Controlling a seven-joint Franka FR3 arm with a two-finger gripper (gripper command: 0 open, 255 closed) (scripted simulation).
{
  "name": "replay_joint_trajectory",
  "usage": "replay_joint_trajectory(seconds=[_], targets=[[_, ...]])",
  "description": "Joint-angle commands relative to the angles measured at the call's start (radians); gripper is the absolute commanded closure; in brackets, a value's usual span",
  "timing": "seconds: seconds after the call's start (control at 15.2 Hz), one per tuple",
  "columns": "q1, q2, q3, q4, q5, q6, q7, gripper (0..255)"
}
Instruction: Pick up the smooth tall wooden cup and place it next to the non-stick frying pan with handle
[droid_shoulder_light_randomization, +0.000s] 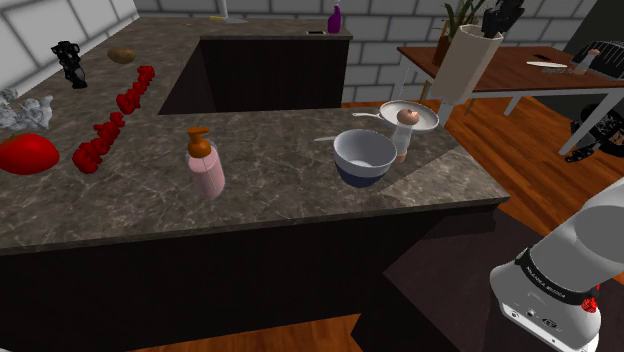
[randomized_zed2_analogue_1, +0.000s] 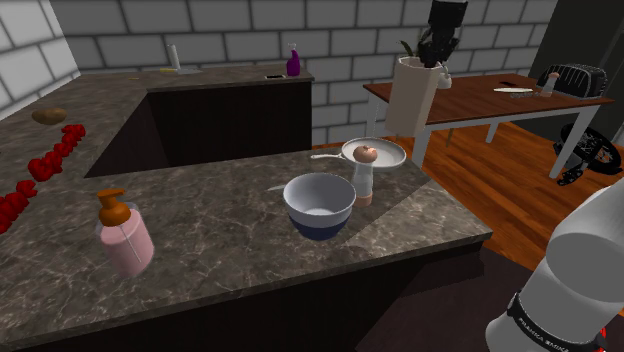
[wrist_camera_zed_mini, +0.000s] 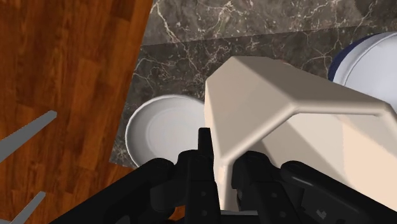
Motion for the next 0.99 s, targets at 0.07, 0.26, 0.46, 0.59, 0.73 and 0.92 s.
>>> replay_joint_trajectory(seconds=[0.07, 0.26, 0.46, 0.59, 0.73, 0.92], targets=[[-0.002, -0.010, -0.001, -0.050, -0.003, 0.041, 0.001, 255], [-0.003, -0.014, -0.003, -0.094, -0.005, 0.082, 0.002, 255], [-0.004, -0.015, -0.004, -0.136, -0.006, 0.122, 0.003, 255], [-0.005, -0.015, -0.006, -0.162, -0.007, 0.149, 0.003, 255], [-0.005, -0.015, -0.007, -0.188, -0.008, 0.176, 0.003, 255], [-0.006, -0.011, -0.010, -0.226, -0.009, 0.216, 0.003, 255]])
